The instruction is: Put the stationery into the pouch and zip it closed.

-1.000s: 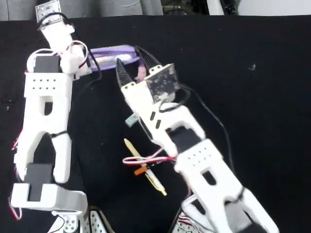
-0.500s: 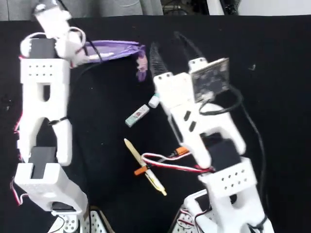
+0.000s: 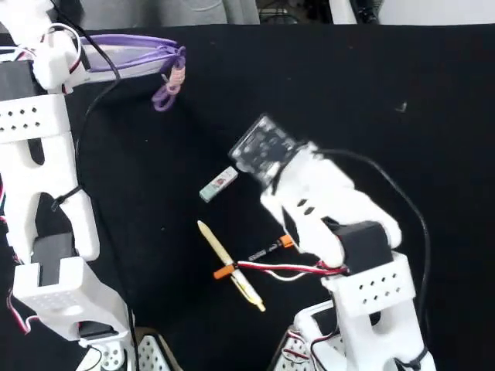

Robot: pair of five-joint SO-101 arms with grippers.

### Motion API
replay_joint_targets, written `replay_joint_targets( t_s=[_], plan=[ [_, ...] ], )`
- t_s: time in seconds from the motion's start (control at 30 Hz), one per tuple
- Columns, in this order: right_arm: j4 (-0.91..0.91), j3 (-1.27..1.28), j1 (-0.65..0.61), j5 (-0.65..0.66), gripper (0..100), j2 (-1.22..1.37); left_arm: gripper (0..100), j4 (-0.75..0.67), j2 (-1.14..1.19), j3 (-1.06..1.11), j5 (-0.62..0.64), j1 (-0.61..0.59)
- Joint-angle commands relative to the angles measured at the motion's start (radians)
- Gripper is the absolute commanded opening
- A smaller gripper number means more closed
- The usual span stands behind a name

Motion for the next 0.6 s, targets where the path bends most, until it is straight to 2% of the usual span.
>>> replay_joint_targets(
  t_s=[0.0,0.17,0.3,0.43,0.57],
  plan=[
    [0.015,0.107,0.012,0.120,17.4,-0.028,3,0.006,-0.017,-0.061,-0.015,-0.016],
    [-0.112,0.377,-0.031,0.232,17.4,-0.028,3,0.008,-0.015,-0.059,-0.015,-0.048],
    [-0.249,0.545,-0.086,0.269,17.3,-0.028,3,0.008,-0.015,-0.059,-0.006,-0.053],
    [-0.333,0.645,-0.089,0.341,17.3,-0.027,3,0.006,-0.015,-0.059,-0.006,-0.051],
    [-0.336,0.673,-0.087,0.400,17.3,-0.025,3,0.006,-0.015,-0.059,0.008,-0.051]
  ],
)
